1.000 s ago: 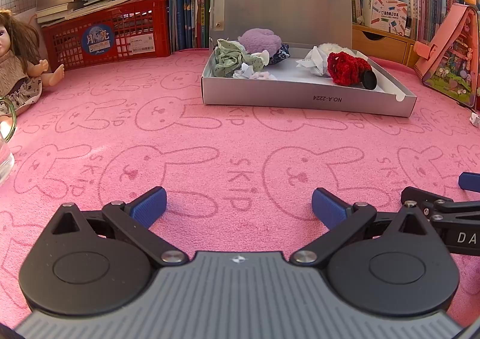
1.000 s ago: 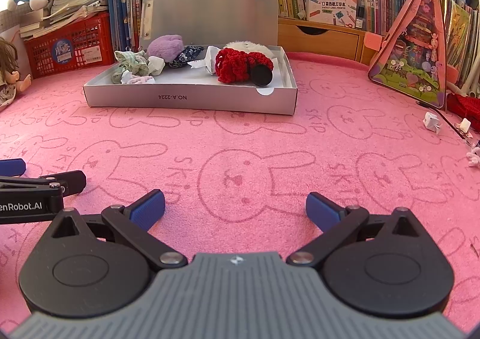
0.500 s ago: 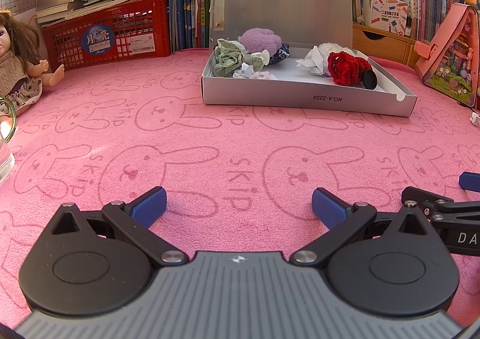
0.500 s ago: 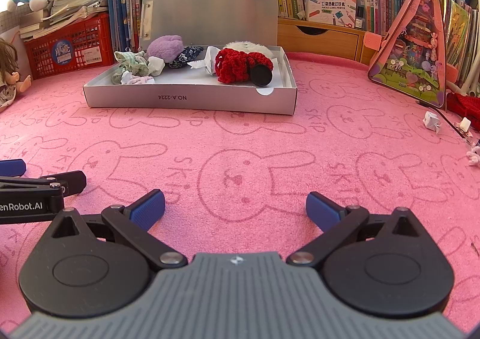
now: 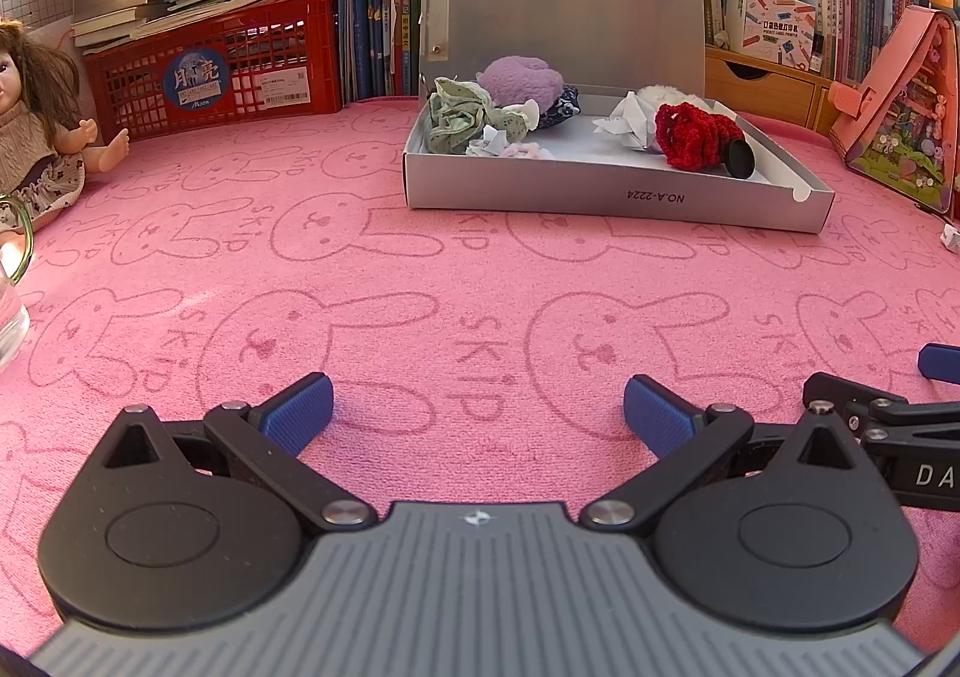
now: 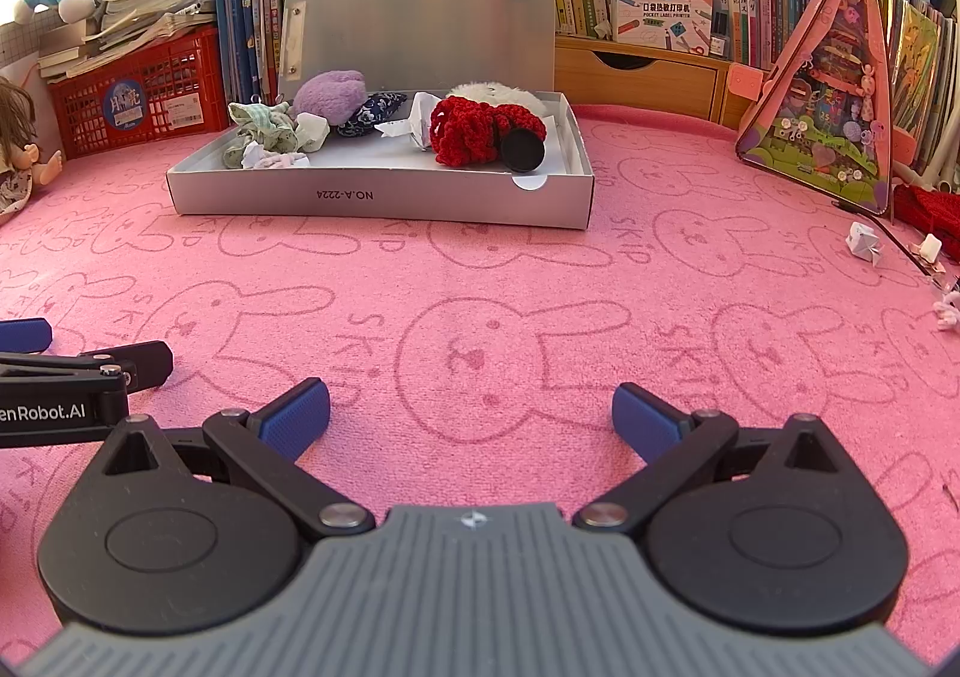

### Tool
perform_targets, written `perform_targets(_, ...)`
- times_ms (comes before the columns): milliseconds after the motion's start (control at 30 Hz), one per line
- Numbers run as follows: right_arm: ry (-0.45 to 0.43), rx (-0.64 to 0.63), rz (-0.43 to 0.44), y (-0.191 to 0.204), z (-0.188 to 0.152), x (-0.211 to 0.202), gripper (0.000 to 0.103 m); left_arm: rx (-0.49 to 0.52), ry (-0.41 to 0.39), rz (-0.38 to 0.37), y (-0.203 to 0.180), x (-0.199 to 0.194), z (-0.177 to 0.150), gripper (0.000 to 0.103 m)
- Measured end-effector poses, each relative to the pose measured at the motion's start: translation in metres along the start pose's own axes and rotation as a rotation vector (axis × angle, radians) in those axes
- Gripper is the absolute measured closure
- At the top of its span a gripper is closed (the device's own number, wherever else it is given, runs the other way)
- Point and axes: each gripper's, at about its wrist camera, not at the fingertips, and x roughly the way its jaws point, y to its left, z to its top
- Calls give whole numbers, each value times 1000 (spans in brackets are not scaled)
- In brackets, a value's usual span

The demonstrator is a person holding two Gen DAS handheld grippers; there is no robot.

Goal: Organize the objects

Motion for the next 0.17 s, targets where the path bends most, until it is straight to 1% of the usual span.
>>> perform_targets(167,0,0,0,0,0,0,0,0,0,0,0,0,0,0)
